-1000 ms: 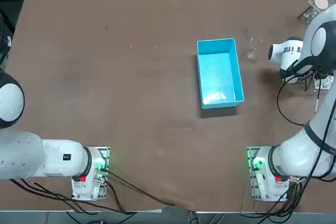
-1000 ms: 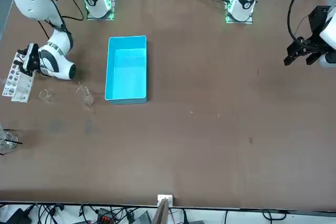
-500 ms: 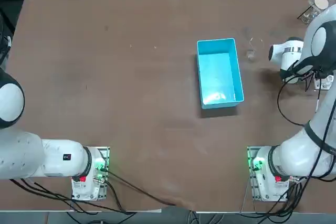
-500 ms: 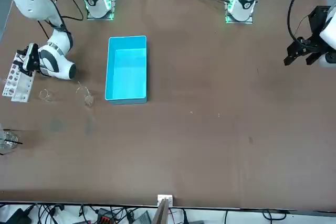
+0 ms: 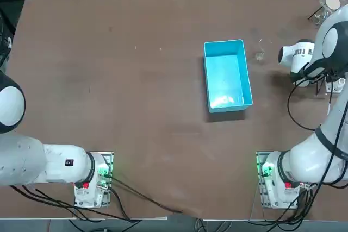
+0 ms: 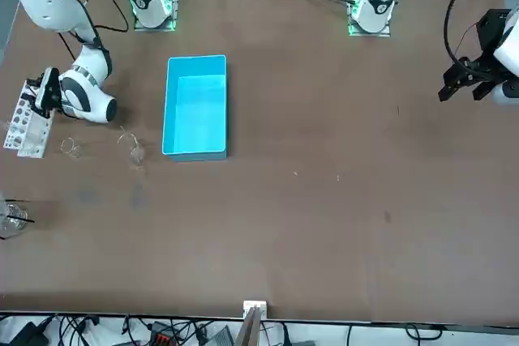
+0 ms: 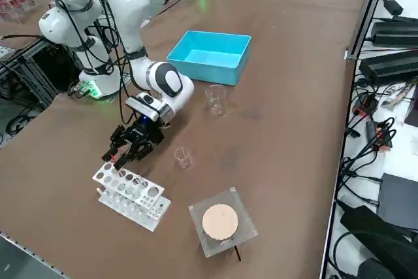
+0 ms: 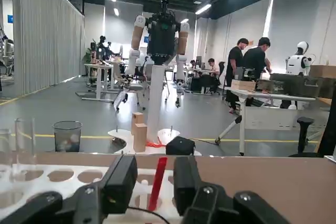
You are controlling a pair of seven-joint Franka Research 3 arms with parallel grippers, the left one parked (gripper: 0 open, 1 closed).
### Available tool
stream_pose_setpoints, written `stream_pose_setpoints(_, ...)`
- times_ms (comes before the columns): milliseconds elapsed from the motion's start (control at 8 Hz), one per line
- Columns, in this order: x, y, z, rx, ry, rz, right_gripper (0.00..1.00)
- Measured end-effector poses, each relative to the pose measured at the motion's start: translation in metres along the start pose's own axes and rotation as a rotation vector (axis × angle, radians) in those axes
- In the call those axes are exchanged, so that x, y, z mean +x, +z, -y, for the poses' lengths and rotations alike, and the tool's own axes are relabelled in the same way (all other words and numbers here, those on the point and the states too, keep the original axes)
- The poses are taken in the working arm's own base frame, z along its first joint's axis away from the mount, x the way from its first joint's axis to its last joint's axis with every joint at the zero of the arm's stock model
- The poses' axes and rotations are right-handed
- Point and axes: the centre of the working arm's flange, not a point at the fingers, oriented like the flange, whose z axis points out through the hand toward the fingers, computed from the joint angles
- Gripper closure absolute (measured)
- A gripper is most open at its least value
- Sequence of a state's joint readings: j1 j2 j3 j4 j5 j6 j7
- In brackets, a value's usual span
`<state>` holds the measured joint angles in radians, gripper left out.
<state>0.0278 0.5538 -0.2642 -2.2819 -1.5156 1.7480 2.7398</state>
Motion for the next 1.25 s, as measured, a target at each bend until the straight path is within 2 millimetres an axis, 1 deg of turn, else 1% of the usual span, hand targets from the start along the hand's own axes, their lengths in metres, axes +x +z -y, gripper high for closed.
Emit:
stream_pose_setpoints(125,0.0000,-0.0001,0.0002,0.000,0.001,0.000,0.54)
stream_pose_setpoints(375,0.0002,0.0000,0.0005,0.002,0.002,0.000,0.62)
stream_pose_setpoints(500,0.0002,0.0001,0.0005,0.002,0.002,0.000,0.69)
stream_pose_setpoints(750,0.0002,0.0002,0.0006,0.003,0.002,0.000,0.81)
stream_pose_setpoints(875,0.0002,0.0002,0.0006,0.003,0.002,0.000,0.85)
stream_pose_setpoints(1250,0.0003,0.0003,0.0008,0.003,0.002,0.000,0.90)
